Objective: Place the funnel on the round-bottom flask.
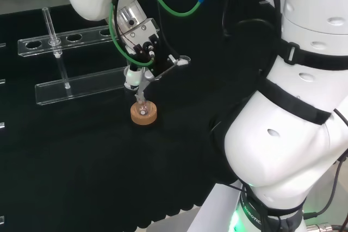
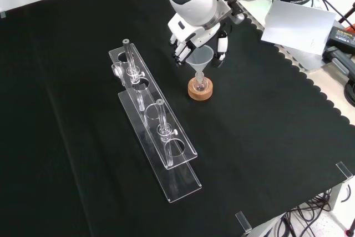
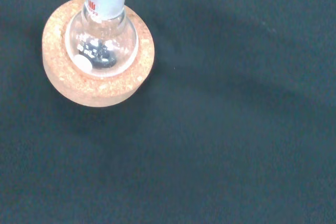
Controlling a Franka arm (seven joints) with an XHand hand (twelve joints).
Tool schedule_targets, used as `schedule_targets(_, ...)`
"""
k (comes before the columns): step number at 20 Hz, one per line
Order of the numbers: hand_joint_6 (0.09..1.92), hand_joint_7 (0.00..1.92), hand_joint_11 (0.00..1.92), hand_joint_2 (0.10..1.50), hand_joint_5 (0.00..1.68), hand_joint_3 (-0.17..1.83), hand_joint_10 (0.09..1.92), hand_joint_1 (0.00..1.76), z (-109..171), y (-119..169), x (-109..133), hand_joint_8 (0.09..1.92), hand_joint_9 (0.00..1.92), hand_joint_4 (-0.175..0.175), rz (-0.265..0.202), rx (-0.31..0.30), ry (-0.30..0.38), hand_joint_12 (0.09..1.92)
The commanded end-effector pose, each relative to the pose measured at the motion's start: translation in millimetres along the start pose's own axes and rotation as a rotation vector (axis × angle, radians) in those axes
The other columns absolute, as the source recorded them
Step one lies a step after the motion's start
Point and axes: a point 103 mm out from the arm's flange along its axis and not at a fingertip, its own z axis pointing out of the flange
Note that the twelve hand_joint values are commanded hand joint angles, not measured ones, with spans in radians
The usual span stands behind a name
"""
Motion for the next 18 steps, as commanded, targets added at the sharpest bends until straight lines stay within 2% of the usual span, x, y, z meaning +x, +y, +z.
schedule_targets(1,0.68,0.60,0.66,0.81,0.57,0.54,0.47,0.76,4.7,-0.1,-4.1,0.76,0.97,-0.051,0.005,0.014,0.003,1.19)
schedule_targets(18,0.66,0.58,0.65,0.79,0.54,0.54,0.48,0.75,6.7,-5.5,-3.9,0.75,0.96,-0.056,-0.005,0.012,0.021,1.19)
